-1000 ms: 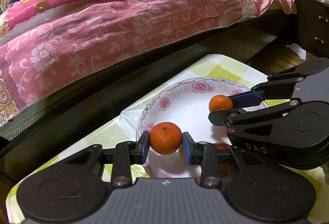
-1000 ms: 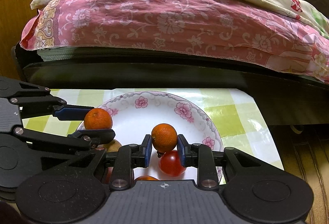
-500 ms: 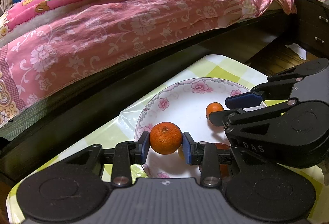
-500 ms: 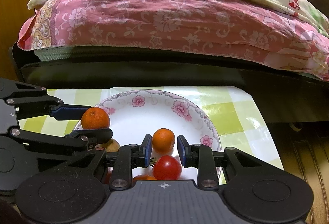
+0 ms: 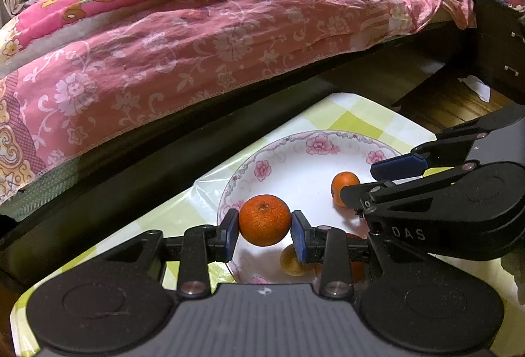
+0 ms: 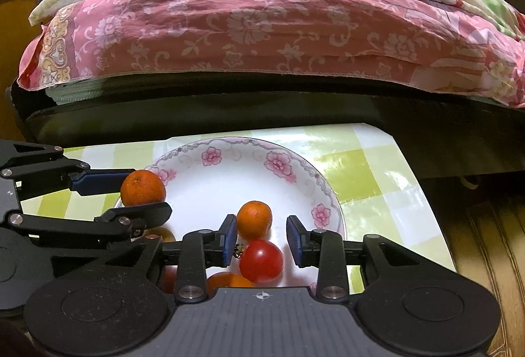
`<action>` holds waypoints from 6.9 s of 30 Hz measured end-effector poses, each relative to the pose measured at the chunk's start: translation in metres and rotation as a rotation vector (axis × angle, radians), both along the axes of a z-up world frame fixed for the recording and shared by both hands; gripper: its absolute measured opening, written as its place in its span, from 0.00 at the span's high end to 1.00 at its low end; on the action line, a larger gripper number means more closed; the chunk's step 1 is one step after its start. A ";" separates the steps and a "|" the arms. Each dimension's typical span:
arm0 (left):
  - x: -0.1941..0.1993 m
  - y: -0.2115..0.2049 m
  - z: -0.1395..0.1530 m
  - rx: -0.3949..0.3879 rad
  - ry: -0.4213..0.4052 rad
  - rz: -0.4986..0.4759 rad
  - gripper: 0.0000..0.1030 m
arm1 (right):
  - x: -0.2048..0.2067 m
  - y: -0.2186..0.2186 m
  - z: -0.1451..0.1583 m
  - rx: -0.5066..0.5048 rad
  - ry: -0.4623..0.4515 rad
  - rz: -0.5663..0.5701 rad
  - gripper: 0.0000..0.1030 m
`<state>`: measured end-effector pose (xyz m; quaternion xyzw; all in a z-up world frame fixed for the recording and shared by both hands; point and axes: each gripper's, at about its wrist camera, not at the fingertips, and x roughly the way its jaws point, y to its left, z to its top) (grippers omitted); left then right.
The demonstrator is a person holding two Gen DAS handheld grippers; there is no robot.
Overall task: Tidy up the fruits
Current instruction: 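Withdraw both tools from the plate toward the last two fruits, then grasp the red cherry tomato with the left tool while the right tool grasps the longan, then carry the cherry tomato and longan over the white plate with both tools, then lower both tools into the plate and open them to release the fruits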
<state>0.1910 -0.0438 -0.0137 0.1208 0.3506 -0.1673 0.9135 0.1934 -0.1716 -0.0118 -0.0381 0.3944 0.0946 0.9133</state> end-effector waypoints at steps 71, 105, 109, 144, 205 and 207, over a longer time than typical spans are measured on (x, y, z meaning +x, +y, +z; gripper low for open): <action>-0.125 0.040 -0.023 0.113 0.151 -0.277 0.59 | -0.114 0.052 -0.002 -0.043 0.152 0.372 0.70; -0.123 0.051 -0.030 0.119 0.172 -0.258 0.63 | -0.096 0.077 -0.022 -0.030 0.184 0.502 0.80; -0.121 0.051 -0.031 0.115 0.174 -0.250 0.63 | -0.099 0.076 -0.021 -0.051 0.187 0.482 0.80; -0.112 0.011 -0.005 0.102 0.147 -0.159 0.65 | -0.116 0.022 0.007 -0.029 0.142 0.207 0.80; 0.029 -0.007 -0.008 0.044 0.073 -0.043 0.64 | 0.018 -0.001 0.014 -0.031 -0.016 0.100 0.79; 0.029 -0.008 -0.008 0.045 0.072 -0.044 0.64 | 0.019 -0.001 0.015 -0.028 -0.018 0.098 0.79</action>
